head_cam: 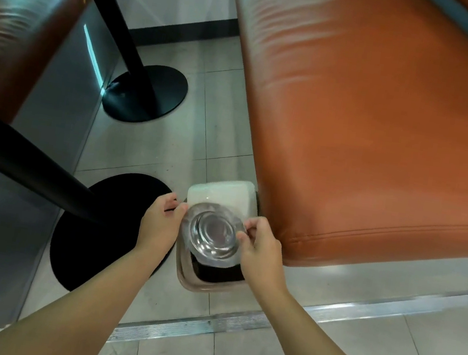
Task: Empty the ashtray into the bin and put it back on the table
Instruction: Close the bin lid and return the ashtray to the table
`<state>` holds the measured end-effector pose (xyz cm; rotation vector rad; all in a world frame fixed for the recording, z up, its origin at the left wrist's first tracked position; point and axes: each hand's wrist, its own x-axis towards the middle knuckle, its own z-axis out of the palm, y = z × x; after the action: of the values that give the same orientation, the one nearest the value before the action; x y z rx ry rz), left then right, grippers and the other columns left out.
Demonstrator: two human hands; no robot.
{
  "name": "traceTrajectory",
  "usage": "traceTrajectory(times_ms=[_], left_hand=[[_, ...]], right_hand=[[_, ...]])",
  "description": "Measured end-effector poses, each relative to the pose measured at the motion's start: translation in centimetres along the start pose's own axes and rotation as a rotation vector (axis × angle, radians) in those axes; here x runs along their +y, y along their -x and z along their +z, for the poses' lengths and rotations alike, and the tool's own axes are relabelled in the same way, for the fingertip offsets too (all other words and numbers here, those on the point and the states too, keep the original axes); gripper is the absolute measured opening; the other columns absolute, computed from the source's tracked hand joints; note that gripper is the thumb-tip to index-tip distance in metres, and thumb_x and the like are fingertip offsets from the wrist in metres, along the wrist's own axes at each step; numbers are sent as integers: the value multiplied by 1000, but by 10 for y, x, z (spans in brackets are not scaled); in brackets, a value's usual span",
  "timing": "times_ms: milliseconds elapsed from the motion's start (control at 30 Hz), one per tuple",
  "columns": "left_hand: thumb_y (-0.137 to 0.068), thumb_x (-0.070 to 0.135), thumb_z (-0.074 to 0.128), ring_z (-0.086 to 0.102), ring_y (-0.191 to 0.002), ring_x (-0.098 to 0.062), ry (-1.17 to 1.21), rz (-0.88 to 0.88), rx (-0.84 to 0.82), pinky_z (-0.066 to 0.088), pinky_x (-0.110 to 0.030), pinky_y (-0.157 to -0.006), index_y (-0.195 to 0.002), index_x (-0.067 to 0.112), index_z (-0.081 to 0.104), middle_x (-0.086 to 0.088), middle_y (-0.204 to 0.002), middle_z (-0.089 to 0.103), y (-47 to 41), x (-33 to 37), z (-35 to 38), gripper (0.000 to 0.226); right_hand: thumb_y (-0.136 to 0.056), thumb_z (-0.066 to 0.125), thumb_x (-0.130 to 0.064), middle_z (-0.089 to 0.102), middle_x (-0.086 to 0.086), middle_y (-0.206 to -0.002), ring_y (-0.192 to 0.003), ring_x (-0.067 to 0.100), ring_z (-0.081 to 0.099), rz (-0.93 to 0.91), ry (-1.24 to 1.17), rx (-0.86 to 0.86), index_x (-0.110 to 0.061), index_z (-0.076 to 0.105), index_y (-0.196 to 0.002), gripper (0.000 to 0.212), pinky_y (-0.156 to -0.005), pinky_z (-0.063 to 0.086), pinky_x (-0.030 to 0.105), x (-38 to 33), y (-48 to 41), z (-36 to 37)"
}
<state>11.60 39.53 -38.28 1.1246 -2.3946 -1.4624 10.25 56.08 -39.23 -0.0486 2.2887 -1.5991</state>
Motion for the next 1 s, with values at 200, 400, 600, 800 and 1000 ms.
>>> traceTrajectory(times_ms=[200, 400, 600, 800, 1000], left_hand=[[-92, 26, 42, 57, -68, -15, 136, -36, -18, 50, -24, -56, -80, 17, 61, -1, -74, 59, 29, 44, -14, 25], [-91, 21, 44, 49, -39, -1, 274, 3, 64, 41, -14, -38, -87, 14, 62, 0, -59, 53, 73, 115, -26, 20], [-91, 22, 44, 52, -53, -6, 341, 121, 84, 45, -20, -46, -84, 17, 62, 3, -64, 54, 120, 215, -65, 20], [-88, 24, 44, 45, -53, -5, 361, 277, 127, 41, -18, -50, -62, 26, 55, 6, -60, 51, 171, 301, -133, 28], [-89, 28, 46, 47, -45, -6, 423, 297, 210, 42, -20, -43, -68, 31, 58, 3, -61, 54, 213, 327, -221, 24]], right_hand=[[-85, 55, -8, 60, -3, -72, -70, 15, 57, 108, -312, 50, -27, 49, -73, 23, -71, 52, 31, -47, -2, -30], [-82, 56, -6, 61, 3, -73, -69, 19, 56, 145, -418, 63, -23, 53, -76, 18, -69, 47, 38, -104, 20, -75], [-82, 58, -9, 61, -1, -78, -70, 16, 56, 23, -401, 111, -24, 54, -77, 17, -67, 49, 35, -199, 46, -131], [-82, 59, -12, 63, -2, -79, -56, 3, 53, -119, -440, 101, -24, 56, -80, 12, -42, 40, 15, -302, 87, -167], [-81, 58, -15, 66, 1, -86, -65, 13, 57, -204, -494, -18, -25, 56, -83, 11, -52, 42, 25, -379, 142, -151]])
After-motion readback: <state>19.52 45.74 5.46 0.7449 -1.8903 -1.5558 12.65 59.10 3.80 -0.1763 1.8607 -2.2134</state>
